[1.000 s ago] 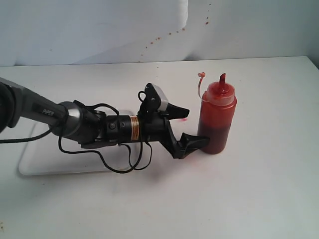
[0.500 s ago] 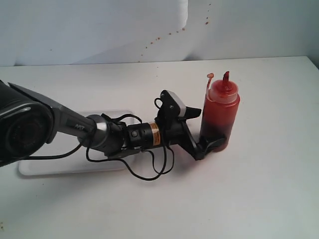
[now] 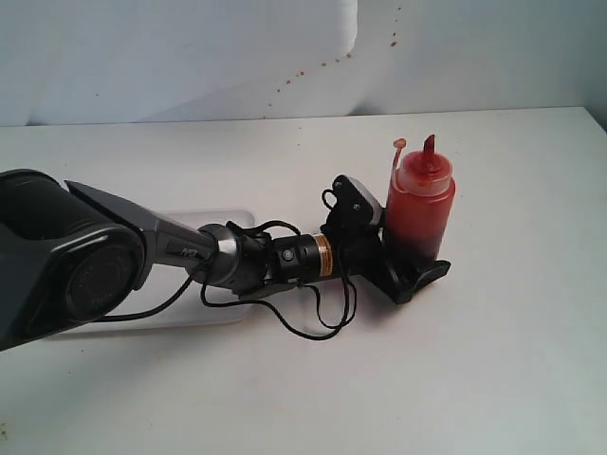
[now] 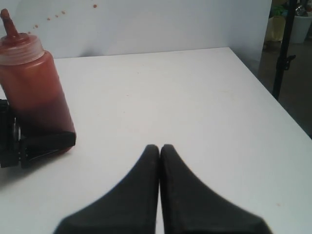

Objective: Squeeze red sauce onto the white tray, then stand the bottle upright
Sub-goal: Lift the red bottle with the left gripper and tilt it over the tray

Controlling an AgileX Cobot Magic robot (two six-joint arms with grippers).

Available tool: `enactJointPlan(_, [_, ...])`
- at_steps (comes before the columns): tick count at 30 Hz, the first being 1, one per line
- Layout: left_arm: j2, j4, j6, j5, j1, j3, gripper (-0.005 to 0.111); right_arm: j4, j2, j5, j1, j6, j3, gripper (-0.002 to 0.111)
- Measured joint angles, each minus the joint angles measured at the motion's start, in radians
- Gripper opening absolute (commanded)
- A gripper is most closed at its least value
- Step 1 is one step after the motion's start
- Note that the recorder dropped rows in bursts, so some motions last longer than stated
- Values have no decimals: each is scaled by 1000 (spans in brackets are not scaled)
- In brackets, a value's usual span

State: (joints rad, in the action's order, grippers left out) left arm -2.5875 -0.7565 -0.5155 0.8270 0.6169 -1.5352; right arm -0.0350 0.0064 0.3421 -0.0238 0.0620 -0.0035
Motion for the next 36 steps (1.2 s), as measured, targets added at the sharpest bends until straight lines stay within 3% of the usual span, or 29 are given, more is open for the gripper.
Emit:
enactJointPlan(2, [0, 0, 0, -2, 0, 0, 69, 0, 0, 0, 0, 0, 0, 0])
enactJointPlan(6, [0, 0, -4, -2, 2, -2, 3, 0, 0, 0, 0, 0, 0, 0])
enactJointPlan(7, [0, 0, -4, -4, 2, -2, 1, 0, 0, 0, 0, 0, 0, 0])
enactJointPlan(16, [32, -37, -2, -59, 2, -2, 0, 0, 0, 0, 0, 0, 0, 0])
enactJointPlan(22, [171, -309, -26, -86, -1, -1, 0, 0, 0, 0, 0, 0, 0, 0])
enactJointPlan(28, [416, -453, -120, -99, -4, 80, 0, 0, 0, 0, 0, 0, 0, 0])
enactJointPlan(32, [605, -488, -123, -97, -68, 238, 0, 0, 0, 0, 0, 0, 0, 0])
enactJointPlan(36, [805, -508, -123, -101, -196, 409, 0, 0, 0, 0, 0, 0, 0, 0])
